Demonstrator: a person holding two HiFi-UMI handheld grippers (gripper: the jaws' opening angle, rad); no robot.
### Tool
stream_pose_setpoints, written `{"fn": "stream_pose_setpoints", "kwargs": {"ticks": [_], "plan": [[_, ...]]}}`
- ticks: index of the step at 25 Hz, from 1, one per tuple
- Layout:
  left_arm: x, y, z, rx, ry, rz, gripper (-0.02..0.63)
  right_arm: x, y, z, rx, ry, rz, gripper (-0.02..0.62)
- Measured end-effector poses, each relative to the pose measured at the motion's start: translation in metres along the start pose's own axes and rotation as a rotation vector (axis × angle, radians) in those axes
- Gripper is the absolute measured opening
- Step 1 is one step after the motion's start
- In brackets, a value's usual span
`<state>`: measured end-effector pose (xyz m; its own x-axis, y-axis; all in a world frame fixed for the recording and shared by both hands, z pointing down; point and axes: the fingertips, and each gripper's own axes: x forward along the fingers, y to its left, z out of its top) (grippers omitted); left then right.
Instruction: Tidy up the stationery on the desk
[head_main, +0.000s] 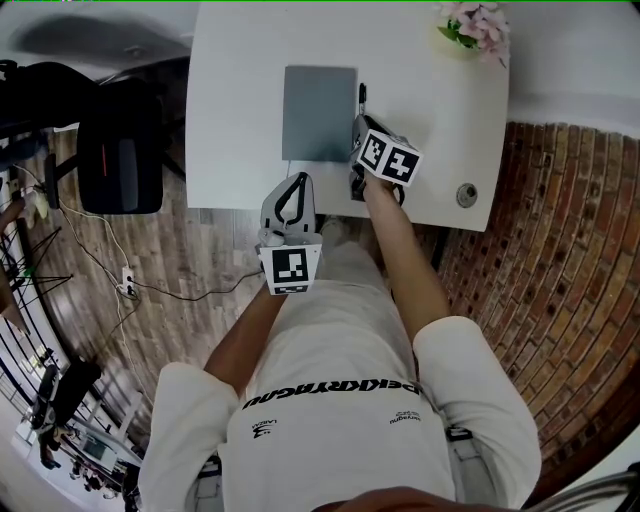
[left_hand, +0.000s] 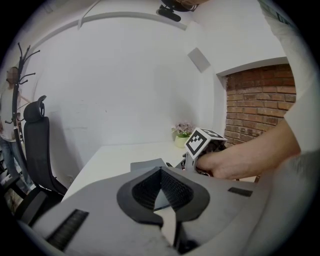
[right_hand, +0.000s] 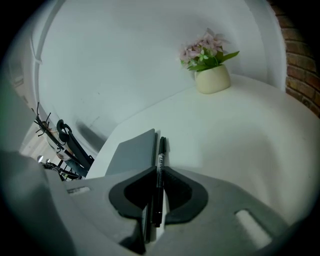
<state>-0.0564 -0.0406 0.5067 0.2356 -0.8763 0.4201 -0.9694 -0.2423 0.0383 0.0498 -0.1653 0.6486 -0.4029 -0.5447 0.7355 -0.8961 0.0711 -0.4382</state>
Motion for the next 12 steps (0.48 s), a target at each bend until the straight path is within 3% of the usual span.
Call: {"fn": "stream_pose_setpoints", "kwargs": {"ticks": [12], "plan": [[-0.010,0.001,0.005,-0.001,-0.008,0.003,-0.002,-0.020,0.015,0.012,-0.089,-0.050,0.033,0.071]]}}
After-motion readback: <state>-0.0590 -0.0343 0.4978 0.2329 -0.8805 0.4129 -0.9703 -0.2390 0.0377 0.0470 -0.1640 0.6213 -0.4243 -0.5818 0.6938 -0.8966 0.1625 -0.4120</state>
